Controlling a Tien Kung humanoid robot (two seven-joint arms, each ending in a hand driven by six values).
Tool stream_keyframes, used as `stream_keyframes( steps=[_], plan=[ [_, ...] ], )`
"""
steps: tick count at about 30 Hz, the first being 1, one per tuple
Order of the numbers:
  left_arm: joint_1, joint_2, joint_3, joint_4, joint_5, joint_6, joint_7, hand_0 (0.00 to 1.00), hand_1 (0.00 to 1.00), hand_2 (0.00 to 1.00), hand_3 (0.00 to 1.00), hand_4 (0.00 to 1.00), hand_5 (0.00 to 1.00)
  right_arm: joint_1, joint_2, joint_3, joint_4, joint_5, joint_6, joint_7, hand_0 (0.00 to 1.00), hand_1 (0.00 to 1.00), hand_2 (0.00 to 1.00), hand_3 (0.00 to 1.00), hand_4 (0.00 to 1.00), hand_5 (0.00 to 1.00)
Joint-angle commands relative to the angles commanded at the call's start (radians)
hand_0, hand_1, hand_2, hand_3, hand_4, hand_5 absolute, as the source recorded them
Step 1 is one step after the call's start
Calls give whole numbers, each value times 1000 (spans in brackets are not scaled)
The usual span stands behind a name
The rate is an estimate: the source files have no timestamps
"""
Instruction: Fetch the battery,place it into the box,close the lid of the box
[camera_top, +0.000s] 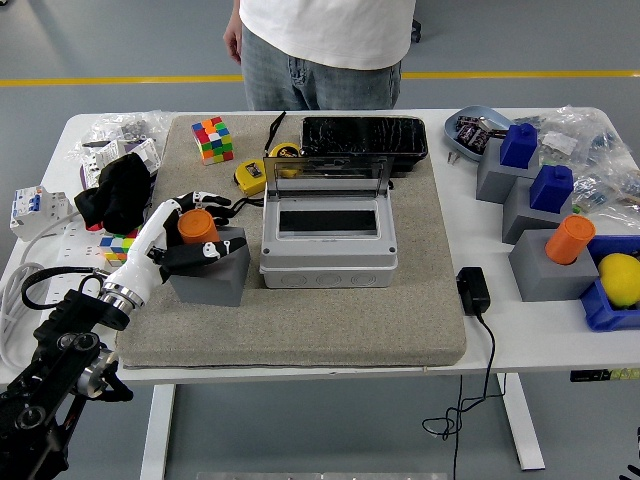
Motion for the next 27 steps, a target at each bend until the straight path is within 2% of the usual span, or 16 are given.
stream_keyframes(
  steps=[5, 6, 11, 12, 17, 18, 23, 24, 27],
  plan=[
    [-1, -1, 5, -2, -10, 14, -4, 374, 529, 389, 358, 998, 2, 0, 0, 3, 0, -2, 0, -1, 826, 788, 761, 802, 998, 998],
    [-1, -1, 6, -2, -10, 15, -4, 225, 381, 316, 274, 998, 8, 0, -1, 2, 0, -2, 0, -1, 827, 789, 761, 803, 998, 998],
    [0, -1, 9, -4, -11, 28, -5, 225, 381, 316, 274, 998, 8, 1, 0, -2, 0, 2, -1, 0, 827, 789, 761, 803, 998, 998],
    [0, -1, 11, -4, -11, 30, -5, 192, 325, 271, 232, 998, 2, 1, 0, -1, 0, 3, -1, 0, 827, 789, 761, 802, 998, 998],
    [-1, -1, 21, -7, -2, 50, -5, 192, 325, 271, 232, 998, 2, 2, -2, -1, 0, 2, -2, 0, 827, 789, 761, 802, 998, 998],
    [-1, -1, 22, -8, 0, 53, -5, 124, 167, 186, 169, 998, 2, 2, -2, 0, 0, 2, -2, 0, 827, 789, 761, 802, 998, 998],
    [-3, -2, 25, -9, 3, 68, -8, 124, 167, 186, 169, 998, 2, 2, -2, -2, 0, 2, -1, -1, 827, 789, 761, 802, 998, 998],
    [-3, -2, 26, -9, 1, 76, -11, 76, 109, 126, 112, 998, 2, 1, -2, -2, 0, 2, -2, -1, 828, 789, 762, 802, 998, 998],
    [-4, -2, 27, -8, -8, 100, -19, 76, 109, 126, 112, 998, 2, 0, -3, -4, 0, 2, -2, -1, 828, 789, 762, 802, 998, 998]
  ],
)
